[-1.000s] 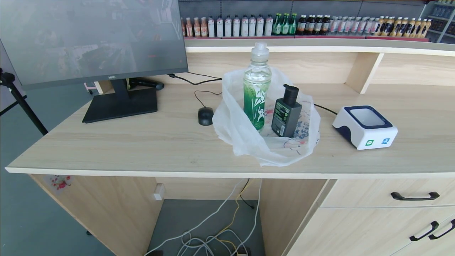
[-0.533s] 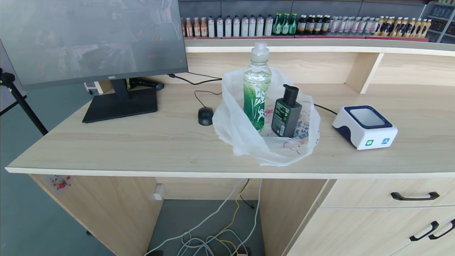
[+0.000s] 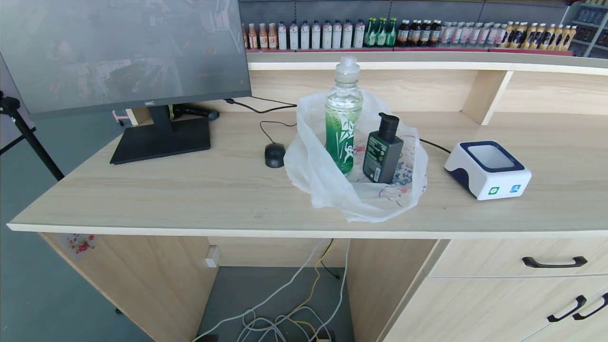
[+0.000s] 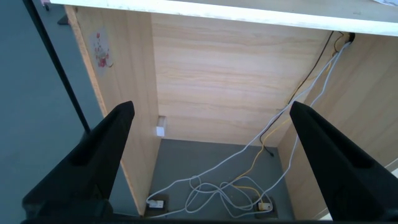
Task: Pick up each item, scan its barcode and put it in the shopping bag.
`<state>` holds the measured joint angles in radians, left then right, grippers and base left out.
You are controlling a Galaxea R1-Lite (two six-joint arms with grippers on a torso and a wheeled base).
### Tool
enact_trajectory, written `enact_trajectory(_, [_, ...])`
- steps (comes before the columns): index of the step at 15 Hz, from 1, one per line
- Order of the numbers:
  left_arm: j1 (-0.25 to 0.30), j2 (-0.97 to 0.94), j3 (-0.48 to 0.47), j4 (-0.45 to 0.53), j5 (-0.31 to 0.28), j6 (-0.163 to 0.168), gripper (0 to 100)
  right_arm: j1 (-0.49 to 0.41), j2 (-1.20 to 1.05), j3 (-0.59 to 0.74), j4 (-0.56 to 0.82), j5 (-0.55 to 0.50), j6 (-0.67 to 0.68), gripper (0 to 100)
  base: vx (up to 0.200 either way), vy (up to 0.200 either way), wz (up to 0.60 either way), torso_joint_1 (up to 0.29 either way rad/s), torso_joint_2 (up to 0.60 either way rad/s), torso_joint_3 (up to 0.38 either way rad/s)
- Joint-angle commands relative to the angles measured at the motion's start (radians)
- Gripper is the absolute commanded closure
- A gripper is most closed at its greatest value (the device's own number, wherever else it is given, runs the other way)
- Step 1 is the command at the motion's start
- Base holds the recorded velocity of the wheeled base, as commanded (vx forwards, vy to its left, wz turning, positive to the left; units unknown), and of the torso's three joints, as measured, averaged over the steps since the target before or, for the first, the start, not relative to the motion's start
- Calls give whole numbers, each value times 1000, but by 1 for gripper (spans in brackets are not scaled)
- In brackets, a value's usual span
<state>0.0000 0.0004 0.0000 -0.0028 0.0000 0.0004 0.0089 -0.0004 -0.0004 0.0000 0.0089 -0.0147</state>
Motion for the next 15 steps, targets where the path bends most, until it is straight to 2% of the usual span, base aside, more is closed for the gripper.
enact_trajectory(1, [0, 0, 0, 0, 0, 0, 0, 0, 0, 0, 0, -15, 13, 0, 0, 0, 0, 0, 0, 0])
enact_trajectory(11, [0, 0, 0, 0, 0, 1, 0, 0, 0, 0, -2, -15, 15, 0, 0, 0, 0, 0, 0, 0])
enact_trajectory(15, [0, 0, 0, 0, 0, -2, 0, 0, 0, 0, -2, -14, 15, 0, 0, -200, 0, 2, 1, 4])
